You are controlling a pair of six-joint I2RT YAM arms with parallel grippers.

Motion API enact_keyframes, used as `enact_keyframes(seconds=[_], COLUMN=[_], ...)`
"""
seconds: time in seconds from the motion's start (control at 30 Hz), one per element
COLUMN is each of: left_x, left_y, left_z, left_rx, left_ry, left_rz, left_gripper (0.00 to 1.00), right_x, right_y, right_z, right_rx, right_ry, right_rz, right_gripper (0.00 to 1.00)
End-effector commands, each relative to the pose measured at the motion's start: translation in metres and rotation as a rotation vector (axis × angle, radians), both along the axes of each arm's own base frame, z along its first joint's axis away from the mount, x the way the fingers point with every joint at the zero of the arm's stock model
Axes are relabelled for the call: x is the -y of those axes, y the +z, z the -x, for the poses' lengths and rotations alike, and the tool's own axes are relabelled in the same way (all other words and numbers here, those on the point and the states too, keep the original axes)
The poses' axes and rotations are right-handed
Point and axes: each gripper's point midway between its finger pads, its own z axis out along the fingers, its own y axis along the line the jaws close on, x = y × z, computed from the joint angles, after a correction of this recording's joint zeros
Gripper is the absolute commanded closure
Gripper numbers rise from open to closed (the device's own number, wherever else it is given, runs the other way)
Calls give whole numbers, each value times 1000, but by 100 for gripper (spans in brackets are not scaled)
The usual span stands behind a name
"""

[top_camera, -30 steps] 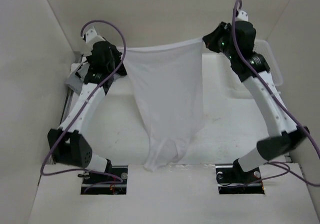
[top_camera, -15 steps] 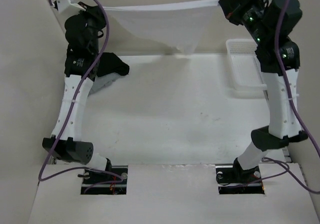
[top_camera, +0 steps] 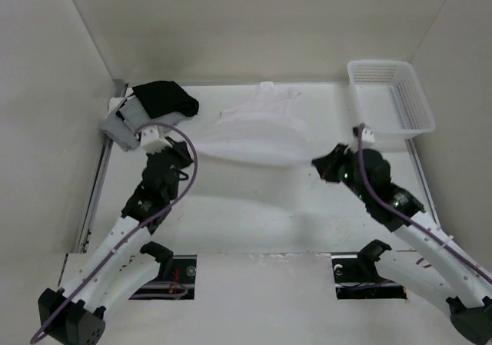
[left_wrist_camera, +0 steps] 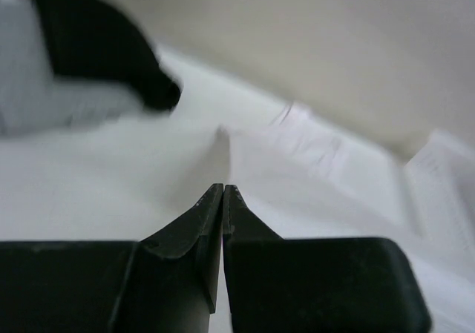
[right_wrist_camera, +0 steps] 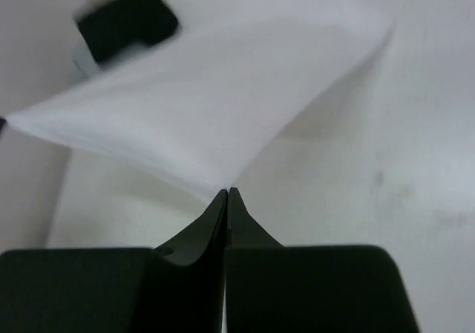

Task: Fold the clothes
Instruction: Flatten the tank top out, then fold the tank top

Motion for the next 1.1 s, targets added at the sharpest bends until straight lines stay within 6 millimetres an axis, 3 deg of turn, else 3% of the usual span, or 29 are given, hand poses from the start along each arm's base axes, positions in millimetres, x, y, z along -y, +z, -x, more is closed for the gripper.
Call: enact_keyframes(seconds=[0.0,0.13,0.23,0.33,0.43,0.53,0.63,0.83,0.93,1.07], left_x=[-12,-4,4,9,8,12,21,31,39,62], left_y=[-57,-119,-135,-143,-145,-124,-98,-79,-65,-51], left_z=[37,96,126,138,132,105,58,-62,-130,-216], left_rx=[-80,-276,-353,-386,-383,-303,-216,-176,-157,-158], left_ry=[54,-30,-83,-104,-70,-17,22,84,83,19], left_rz=[-8,51,176,217,200,174,131,106,110,93], left_gripper=[99,100,100,100,100,99,98,98,98,96], right_x=[-12,-35,-47,-54,-62,-63,-61,-29,-18,-2], right_y=[-63,-155,-195,-206,-202,-186,-159,-114,-96,-88], right_z=[36,116,173,202,206,168,107,-51,-117,-196], right_rx=[-80,-306,-454,-522,-519,-442,-328,-190,-158,-168], right_ry=[17,166,272,327,339,261,200,34,-20,-69], right_rz=[-67,-89,-109,-104,-67,-37,-23,-80,-108,-123], right_gripper=[100,100,100,100,100,100,100,100,100,100])
